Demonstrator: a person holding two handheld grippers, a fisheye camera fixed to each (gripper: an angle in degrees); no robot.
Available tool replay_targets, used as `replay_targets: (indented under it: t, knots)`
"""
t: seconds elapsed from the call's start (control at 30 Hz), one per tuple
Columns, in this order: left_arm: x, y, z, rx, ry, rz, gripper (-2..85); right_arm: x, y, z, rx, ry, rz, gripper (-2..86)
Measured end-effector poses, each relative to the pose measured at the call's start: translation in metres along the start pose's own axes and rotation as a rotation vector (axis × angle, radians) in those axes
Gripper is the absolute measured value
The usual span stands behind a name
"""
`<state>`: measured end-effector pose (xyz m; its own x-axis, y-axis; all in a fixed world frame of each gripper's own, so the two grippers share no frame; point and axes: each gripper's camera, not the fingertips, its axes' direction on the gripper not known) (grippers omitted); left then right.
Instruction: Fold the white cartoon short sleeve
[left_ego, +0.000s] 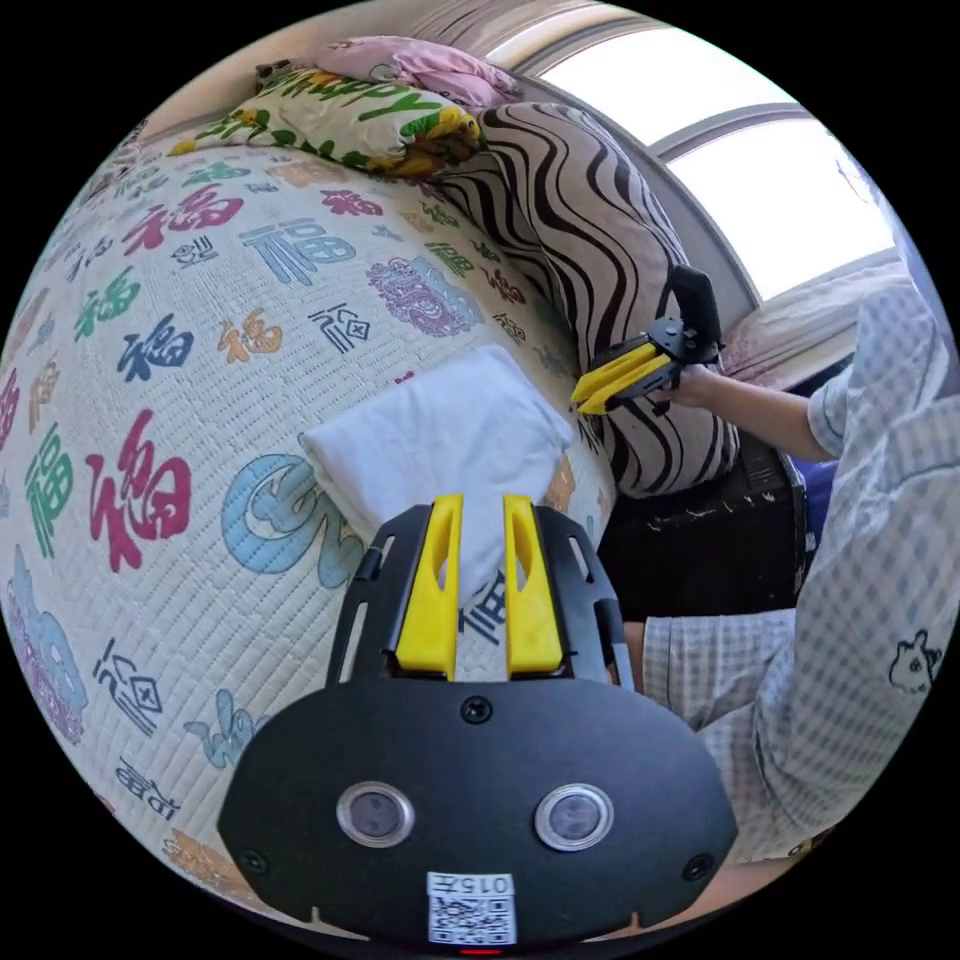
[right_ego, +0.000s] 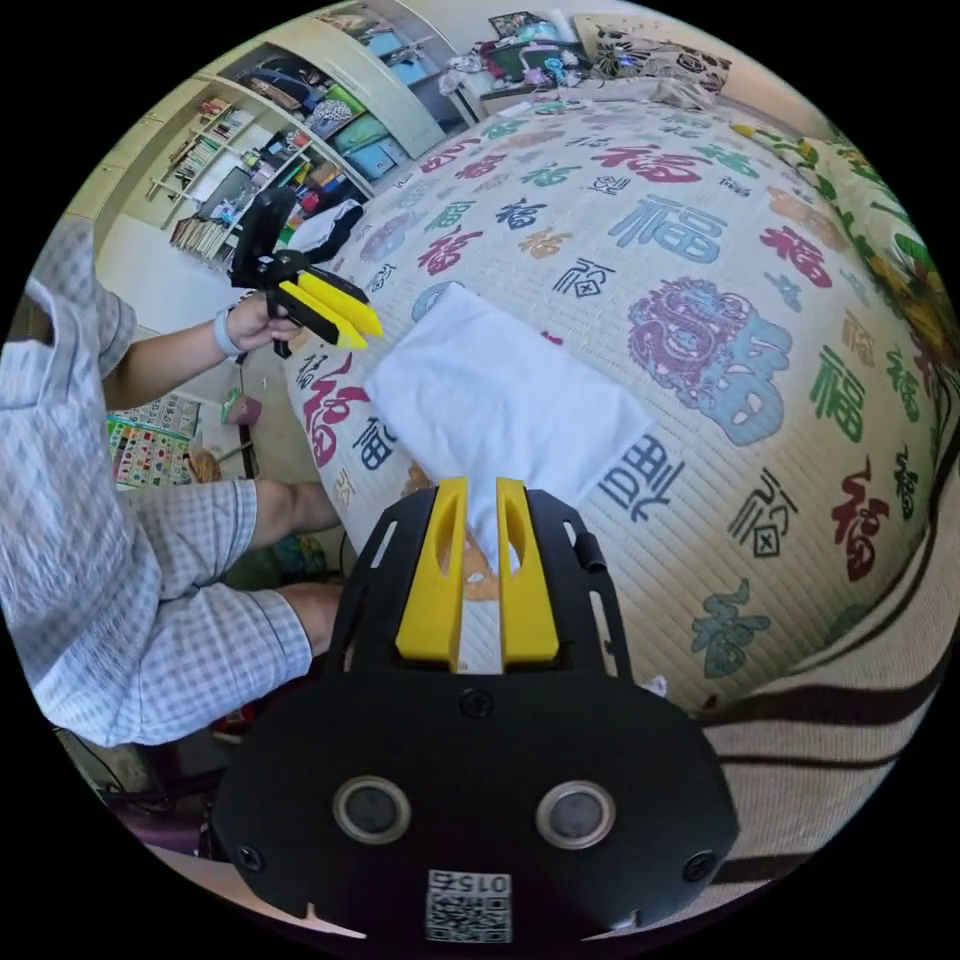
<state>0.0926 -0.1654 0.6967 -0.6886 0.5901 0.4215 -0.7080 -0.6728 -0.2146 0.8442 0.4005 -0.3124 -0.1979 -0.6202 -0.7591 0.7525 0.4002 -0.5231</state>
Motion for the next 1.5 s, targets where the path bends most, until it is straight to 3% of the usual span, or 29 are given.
replay_targets:
  t: [0.07,0.17,0.4,0.57,0.73,0.97,1.2,1.5]
  knots:
    - [-0.004,0.0,0.024,-0.052,0.032,-0.018,5.9,0.009,-0.019,0.033,-0.038,-0.032,0.003,3.4]
    - [-0.006,0.019,0.048,-0.168,-0.062,-0.015,2.2,0.021,-0.025,0.088,-0.202,-0.003,0.014,0.6]
    - [-0.019,0.045,0.021,-0.203,-0.06,-0.046,0.5,0.048,-0.023,0.108,-0.164,-0.083,0.098,0.3]
    - [-0.068,0.081,-0.054,-0.005,0.052,-0.228,7.8,0.097,-0.029,0.082,0.072,-0.193,0.201,8.3]
    - [-0.132,0.129,-0.091,0.109,0.155,-0.41,12.8,0.152,-0.048,0.105,0.084,-0.27,0.243,10.8]
    - [-0.184,0.157,-0.107,0.151,0.384,-0.391,13.1,0.196,-0.085,0.155,0.032,-0.345,0.218,12.5]
    - [-0.196,0.153,-0.126,0.118,0.46,-0.289,11.9,0.223,-0.117,0.192,0.016,-0.422,0.207,13.0]
    - [-0.216,0.163,-0.167,0.093,0.565,-0.281,5.9,0.252,-0.178,0.27,-0.024,-0.587,0.191,4.4]
